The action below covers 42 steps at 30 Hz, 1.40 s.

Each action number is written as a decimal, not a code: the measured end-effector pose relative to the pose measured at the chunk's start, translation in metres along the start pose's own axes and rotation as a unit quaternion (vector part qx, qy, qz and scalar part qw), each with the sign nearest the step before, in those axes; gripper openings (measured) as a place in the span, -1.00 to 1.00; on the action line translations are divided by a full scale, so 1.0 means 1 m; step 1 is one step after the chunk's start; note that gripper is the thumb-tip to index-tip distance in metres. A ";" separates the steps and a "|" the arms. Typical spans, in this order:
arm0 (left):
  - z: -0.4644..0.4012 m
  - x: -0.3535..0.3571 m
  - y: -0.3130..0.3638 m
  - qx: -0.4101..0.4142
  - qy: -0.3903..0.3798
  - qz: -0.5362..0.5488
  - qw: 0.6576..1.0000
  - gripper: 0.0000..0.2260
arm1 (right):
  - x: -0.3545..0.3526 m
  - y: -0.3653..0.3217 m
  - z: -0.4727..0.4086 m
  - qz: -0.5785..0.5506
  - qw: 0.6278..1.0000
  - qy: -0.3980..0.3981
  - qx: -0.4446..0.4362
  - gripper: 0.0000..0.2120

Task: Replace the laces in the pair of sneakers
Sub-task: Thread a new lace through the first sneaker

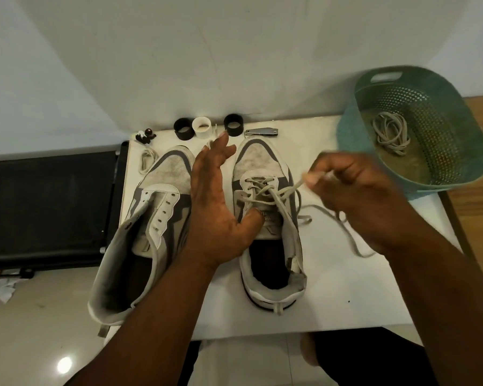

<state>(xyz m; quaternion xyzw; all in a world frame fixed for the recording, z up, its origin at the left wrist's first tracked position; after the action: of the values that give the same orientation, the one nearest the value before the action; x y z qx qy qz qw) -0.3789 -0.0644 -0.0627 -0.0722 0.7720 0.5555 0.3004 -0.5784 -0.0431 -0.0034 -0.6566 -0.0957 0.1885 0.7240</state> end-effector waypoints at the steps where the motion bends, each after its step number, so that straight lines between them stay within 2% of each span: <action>1: 0.000 0.000 0.000 0.000 -0.001 -0.001 1.000 -0.17 | -0.002 -0.002 0.000 -0.123 0.991 0.025 -0.049 -0.81; 3: 0.001 0.000 0.000 0.001 -0.002 -0.002 1.000 -0.17 | -0.005 0.002 0.001 -0.279 0.956 0.063 -0.065 -0.75; 4: 0.001 0.000 0.000 0.004 -0.002 -0.003 1.000 -0.18 | -0.006 0.006 0.001 -0.276 0.956 0.089 -0.039 -0.73; 5: 0.001 0.000 0.000 0.006 -0.002 -0.005 1.000 -0.20 | -0.009 0.007 0.000 -0.187 0.975 0.120 0.003 -0.73; 6: 0.001 -0.001 -0.001 0.007 -0.002 -0.006 1.000 -0.21 | -0.012 0.008 0.001 -0.019 0.988 0.140 0.058 -0.75; 7: 0.000 -0.001 -0.001 0.008 -0.003 -0.007 1.000 -0.21 | -0.014 0.012 0.001 0.154 0.974 0.124 0.111 -0.82; 8: 0.000 -0.001 -0.001 0.010 -0.002 -0.009 1.000 -0.21 | -0.014 0.016 0.001 0.273 0.945 0.074 0.163 -0.81; 9: 0.000 -0.002 -0.001 0.012 -0.001 -0.011 1.000 -0.22 | -0.011 0.020 0.002 0.338 0.918 0.010 0.207 -0.74; 11: 0.000 -0.002 0.000 0.009 0.001 -0.009 1.000 -0.20 | -0.004 0.021 0.003 0.369 0.900 -0.074 0.219 -0.82; 13: 0.000 -0.002 -0.001 0.010 -0.001 -0.007 1.000 -0.18 | -0.004 0.013 0.003 0.343 0.923 -0.072 0.158 -0.81; 15: 0.001 -0.002 -0.002 0.006 -0.003 -0.004 1.000 -0.18 | -0.010 0.010 0.002 0.298 0.952 -0.005 0.073 -0.75; 17: 0.001 -0.002 -0.002 -0.004 -0.008 0.000 1.000 -0.19 | -0.009 0.009 0.000 0.285 0.956 0.064 0.017 -0.82; 18: 0.001 -0.002 -0.003 -0.007 -0.010 0.004 1.000 -0.20 | -0.007 0.010 0.000 0.279 0.956 0.094 0.004 -0.93; 19: 0.002 -0.003 -0.004 -0.005 -0.011 0.008 1.000 -0.21 | -0.007 0.011 0.000 0.270 0.955 0.124 -0.004 -0.93; 21: 0.003 -0.004 -0.005 0.008 -0.014 0.021 1.000 -0.26 | -0.006 0.012 0.001 0.237 0.955 0.176 -0.023 -0.69; 23: 0.004 -0.005 -0.004 0.008 0.000 0.047 0.999 -0.40 | -0.006 0.010 -0.001 0.083 0.975 0.199 -0.045 -0.60; 25: 0.002 -0.008 -0.001 -0.005 0.035 0.102 0.994 -0.56 | -0.002 0.008 -0.003 -0.088 0.973 0.203 -0.063 -0.60; 26: 0.001 -0.010 0.002 -0.010 0.053 0.138 0.989 -0.61 | 0.002 0.008 -0.005 -0.116 0.971 0.198 -0.067 -0.63; 29: -0.002 -0.011 0.007 -0.014 0.079 0.205 0.975 -0.67 | 0.010 0.010 -0.008 -0.071 0.978 0.180 -0.074 -0.72; 33: -0.003 -0.010 0.011 0.001 0.082 0.218 0.973 -0.69 | 0.020 0.011 -0.008 0.045 0.986 0.150 -0.051 -0.60; 35: -0.004 -0.011 0.014 0.009 0.074 0.239 0.968 -0.63 | 0.026 0.007 -0.008 0.027 0.991 0.122 -0.053 -0.60; 37: -0.005 -0.010 0.018 0.019 0.042 0.252 0.967 -0.59 | 0.029 0.007 -0.009 0.012 0.995 0.090 -0.053 -0.63; 40: -0.006 -0.005 0.023 0.031 -0.041 0.224 0.973 -0.77 | 0.034 0.015 -0.012 0.078 0.996 0.034 -0.034 -0.57; 42: -0.005 -0.002 0.021 0.021 -0.067 0.209 0.975 -0.82 | 0.033 0.023 -0.013 0.101 0.995 0.006 -0.018 -0.51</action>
<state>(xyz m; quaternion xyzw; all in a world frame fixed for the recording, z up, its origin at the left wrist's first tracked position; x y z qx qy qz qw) -0.3886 -0.0620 -0.0436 0.1342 0.7596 0.5934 0.2297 -0.5470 -0.0399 -0.0314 -0.6766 -0.0278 0.2553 0.6901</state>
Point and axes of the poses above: each hand's wrist, its own z-axis away from the middle knuckle, its own x-axis out of the palm, y = z × x, the point moved 3 cm from there along -z, towards the middle knuckle, and after that the axes turned 13 degrees about -y, right-handed, at the moved point
